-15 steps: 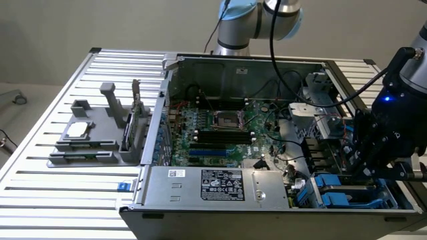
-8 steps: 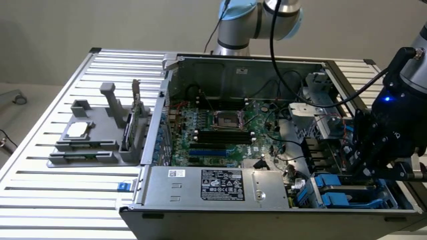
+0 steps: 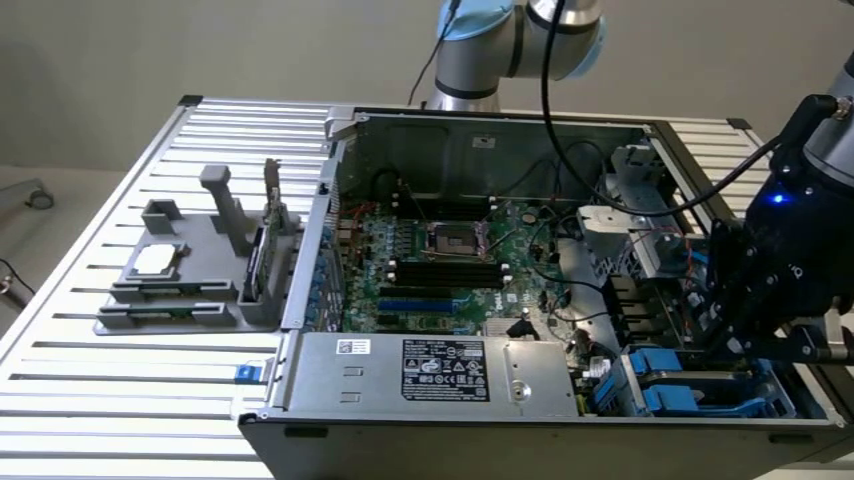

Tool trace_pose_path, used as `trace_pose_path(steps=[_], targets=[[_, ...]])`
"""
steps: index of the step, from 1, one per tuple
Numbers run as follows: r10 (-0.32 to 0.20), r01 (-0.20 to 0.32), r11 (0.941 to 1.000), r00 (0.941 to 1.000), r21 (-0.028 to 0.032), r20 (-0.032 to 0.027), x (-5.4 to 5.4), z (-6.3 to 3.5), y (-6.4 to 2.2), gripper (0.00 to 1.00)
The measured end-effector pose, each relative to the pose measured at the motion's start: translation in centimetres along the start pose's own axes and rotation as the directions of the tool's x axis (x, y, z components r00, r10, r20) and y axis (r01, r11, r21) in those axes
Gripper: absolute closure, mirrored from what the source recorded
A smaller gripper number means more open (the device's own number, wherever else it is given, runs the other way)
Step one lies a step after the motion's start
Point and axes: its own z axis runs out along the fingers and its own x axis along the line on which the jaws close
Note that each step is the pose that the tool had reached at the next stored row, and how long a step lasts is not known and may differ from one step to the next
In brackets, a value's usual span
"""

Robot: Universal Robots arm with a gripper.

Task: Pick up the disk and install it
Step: 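Insert the first disk wire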

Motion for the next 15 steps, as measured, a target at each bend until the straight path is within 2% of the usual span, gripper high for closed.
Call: trace_pose_path(steps=[7, 15], targets=[[0.000, 0.000, 1.0000, 1.0000, 0.0053, 0.0001, -0.10, 0.05, 0.10, 0.83], [-0.001, 0.001, 1.0000, 1.0000, 0.0061, 0.0001, -0.15, 0.06, 0.11, 0.83]])
